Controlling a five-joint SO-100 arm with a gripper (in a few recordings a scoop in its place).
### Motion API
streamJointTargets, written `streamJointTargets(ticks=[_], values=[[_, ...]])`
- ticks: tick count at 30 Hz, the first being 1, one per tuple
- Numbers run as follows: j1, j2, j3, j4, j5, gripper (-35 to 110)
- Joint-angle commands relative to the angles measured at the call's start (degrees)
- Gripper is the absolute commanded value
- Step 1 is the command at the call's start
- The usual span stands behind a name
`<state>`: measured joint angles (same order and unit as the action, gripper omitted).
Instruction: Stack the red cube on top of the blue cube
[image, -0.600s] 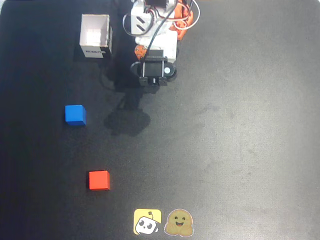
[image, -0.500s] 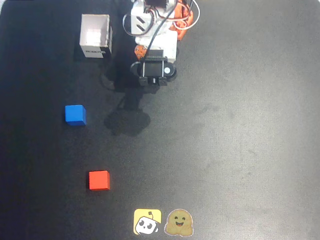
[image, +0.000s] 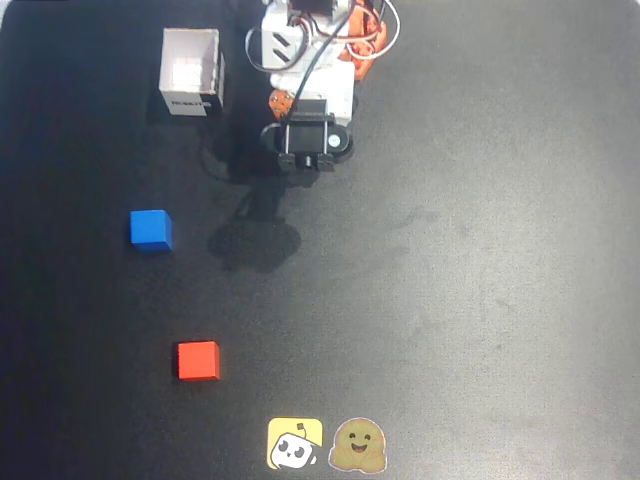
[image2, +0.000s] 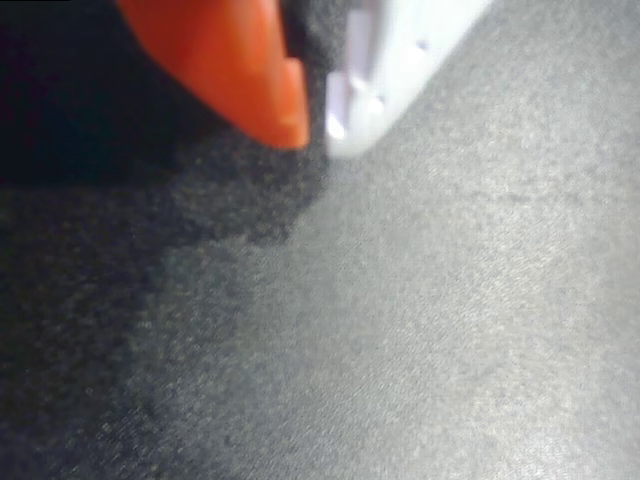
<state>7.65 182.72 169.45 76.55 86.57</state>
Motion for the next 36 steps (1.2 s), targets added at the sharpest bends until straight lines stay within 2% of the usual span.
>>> streamJointTargets(ticks=[1, 17, 24, 36], values=[[0.5, 0.4, -0.2, 0.0, -0.8, 0], [0.5, -2.3, -5.2, -0.4, -2.8, 0], [0.4, -29.0, -23.0, -4.3, -5.0, 0], [-3.8, -62.4, -49.7, -10.3, -4.9, 0]])
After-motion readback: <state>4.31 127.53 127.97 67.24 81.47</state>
